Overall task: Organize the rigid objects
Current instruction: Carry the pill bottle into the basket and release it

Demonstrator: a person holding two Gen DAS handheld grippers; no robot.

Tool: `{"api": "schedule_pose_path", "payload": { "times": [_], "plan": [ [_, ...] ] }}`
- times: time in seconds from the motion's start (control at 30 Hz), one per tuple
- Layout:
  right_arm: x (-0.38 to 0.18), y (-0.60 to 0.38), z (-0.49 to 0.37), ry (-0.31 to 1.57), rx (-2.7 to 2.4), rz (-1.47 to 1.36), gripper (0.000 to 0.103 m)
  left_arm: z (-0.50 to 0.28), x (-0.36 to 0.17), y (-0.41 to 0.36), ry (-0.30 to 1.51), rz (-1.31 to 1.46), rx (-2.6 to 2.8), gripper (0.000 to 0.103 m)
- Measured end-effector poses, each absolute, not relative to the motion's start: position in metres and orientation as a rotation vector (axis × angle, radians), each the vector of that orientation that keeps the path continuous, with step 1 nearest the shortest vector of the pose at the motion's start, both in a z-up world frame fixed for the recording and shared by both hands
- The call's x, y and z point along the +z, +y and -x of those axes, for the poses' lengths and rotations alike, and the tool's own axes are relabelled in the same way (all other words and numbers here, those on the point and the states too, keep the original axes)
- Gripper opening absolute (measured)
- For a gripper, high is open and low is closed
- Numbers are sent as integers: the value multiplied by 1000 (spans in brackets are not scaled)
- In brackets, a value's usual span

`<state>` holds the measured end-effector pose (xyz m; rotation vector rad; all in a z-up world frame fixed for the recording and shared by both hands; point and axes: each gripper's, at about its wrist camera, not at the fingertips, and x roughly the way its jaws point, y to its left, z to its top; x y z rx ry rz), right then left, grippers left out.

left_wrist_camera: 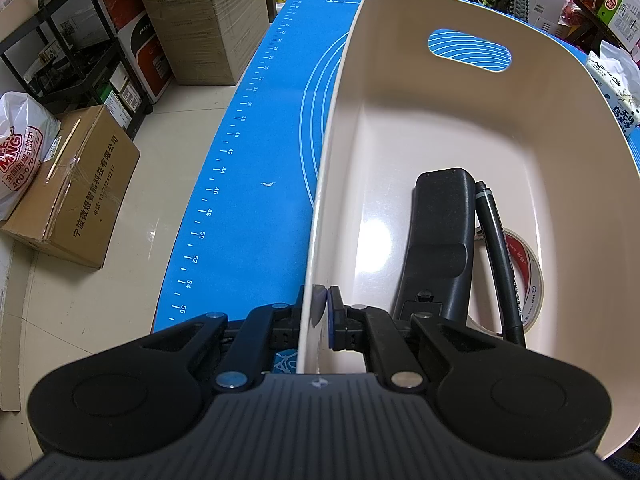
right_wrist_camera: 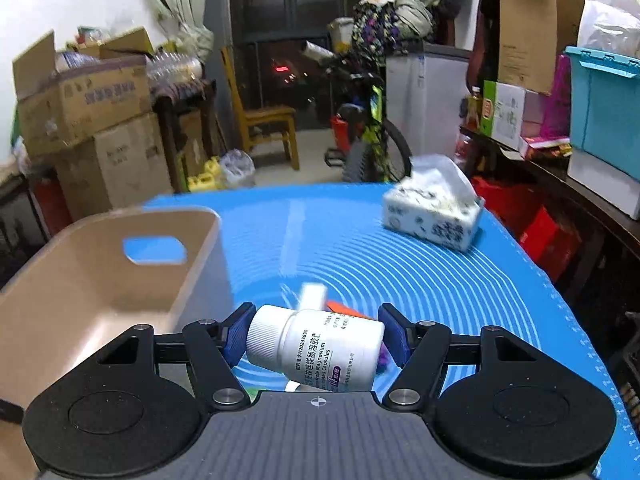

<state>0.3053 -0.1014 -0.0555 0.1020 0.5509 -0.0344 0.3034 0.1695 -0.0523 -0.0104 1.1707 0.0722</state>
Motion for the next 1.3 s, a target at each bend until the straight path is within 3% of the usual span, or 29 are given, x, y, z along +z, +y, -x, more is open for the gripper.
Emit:
{"api": "schedule_pose_path", "payload": {
  "times": [0.43,1.3],
  "plan": [
    [-20,-44,-295,513,177,-108,69,-303,-53,169,1171,10,72,9],
    [-44,32,-299,771,375,104,71,-303,-53,170,1170,10,73,9]
  ]
}}
